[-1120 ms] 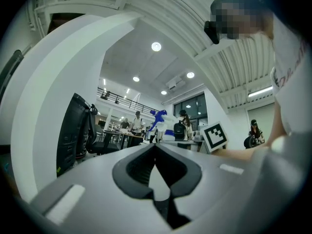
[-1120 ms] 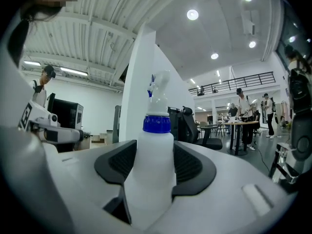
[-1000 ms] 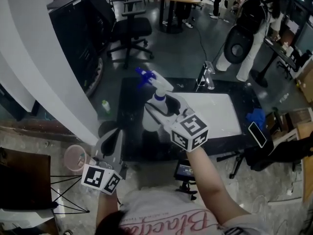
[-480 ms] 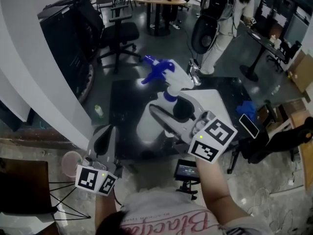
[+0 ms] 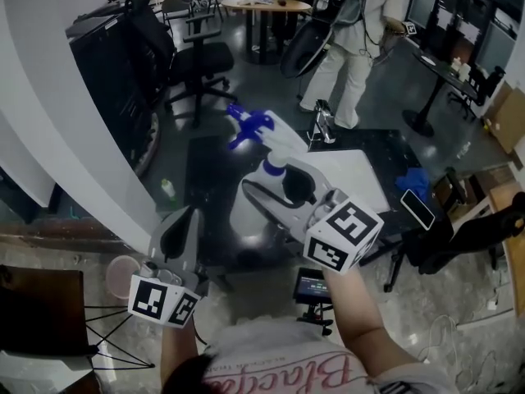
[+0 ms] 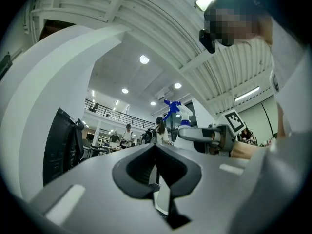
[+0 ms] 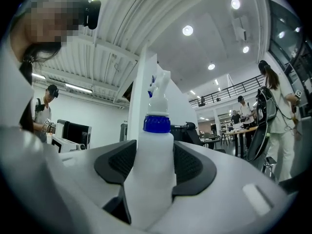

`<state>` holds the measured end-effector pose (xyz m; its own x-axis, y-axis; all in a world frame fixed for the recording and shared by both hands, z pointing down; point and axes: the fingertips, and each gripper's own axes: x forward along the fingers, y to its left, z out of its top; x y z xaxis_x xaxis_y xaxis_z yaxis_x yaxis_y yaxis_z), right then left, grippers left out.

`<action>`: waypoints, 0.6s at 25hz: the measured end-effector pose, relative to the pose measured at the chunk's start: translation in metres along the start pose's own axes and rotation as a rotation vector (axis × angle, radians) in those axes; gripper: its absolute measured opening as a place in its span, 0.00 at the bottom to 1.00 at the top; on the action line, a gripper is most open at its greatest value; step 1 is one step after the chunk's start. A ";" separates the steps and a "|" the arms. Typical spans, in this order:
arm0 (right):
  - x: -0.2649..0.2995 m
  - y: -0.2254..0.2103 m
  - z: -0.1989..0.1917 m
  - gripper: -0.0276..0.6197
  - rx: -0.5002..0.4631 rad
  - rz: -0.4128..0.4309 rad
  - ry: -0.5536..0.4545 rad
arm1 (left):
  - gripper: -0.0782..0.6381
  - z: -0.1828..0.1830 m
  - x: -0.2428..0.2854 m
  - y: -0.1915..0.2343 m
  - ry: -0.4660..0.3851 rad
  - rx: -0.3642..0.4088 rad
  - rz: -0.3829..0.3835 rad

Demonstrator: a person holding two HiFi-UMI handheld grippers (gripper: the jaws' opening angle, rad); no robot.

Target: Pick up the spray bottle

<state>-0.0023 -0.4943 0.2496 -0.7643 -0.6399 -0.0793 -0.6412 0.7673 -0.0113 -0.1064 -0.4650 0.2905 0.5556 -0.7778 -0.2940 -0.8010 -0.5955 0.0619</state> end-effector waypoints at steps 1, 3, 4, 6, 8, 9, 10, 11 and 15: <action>0.000 0.000 -0.003 0.41 0.001 0.000 0.007 | 0.11 0.000 0.001 -0.001 0.000 0.002 0.000; 0.002 -0.001 -0.008 0.41 -0.004 -0.001 0.020 | 0.11 0.000 0.001 -0.002 0.000 0.003 0.000; 0.003 -0.001 -0.010 0.41 -0.007 -0.002 0.025 | 0.11 0.000 0.002 -0.001 0.001 0.002 0.001; 0.004 -0.002 -0.012 0.41 -0.009 -0.003 0.034 | 0.11 -0.001 0.003 -0.001 0.002 0.000 0.002; 0.006 -0.002 -0.014 0.41 -0.007 -0.004 0.039 | 0.11 -0.001 0.004 -0.001 0.002 -0.002 0.001; 0.006 -0.002 -0.014 0.41 -0.008 -0.006 0.041 | 0.11 -0.001 0.004 -0.001 0.002 -0.003 -0.001; 0.006 -0.002 -0.014 0.41 -0.009 -0.008 0.044 | 0.11 0.000 0.005 -0.002 0.002 -0.003 -0.003; 0.007 -0.002 -0.015 0.41 -0.012 -0.009 0.047 | 0.11 0.000 0.005 -0.002 0.002 -0.004 -0.005; 0.010 0.002 -0.019 0.41 -0.024 -0.011 0.060 | 0.11 0.000 0.003 0.000 -0.003 -0.007 -0.014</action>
<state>-0.0125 -0.4998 0.2679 -0.7597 -0.6499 -0.0197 -0.6502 0.7597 0.0119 -0.1047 -0.4670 0.2896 0.5660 -0.7689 -0.2974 -0.7915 -0.6077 0.0649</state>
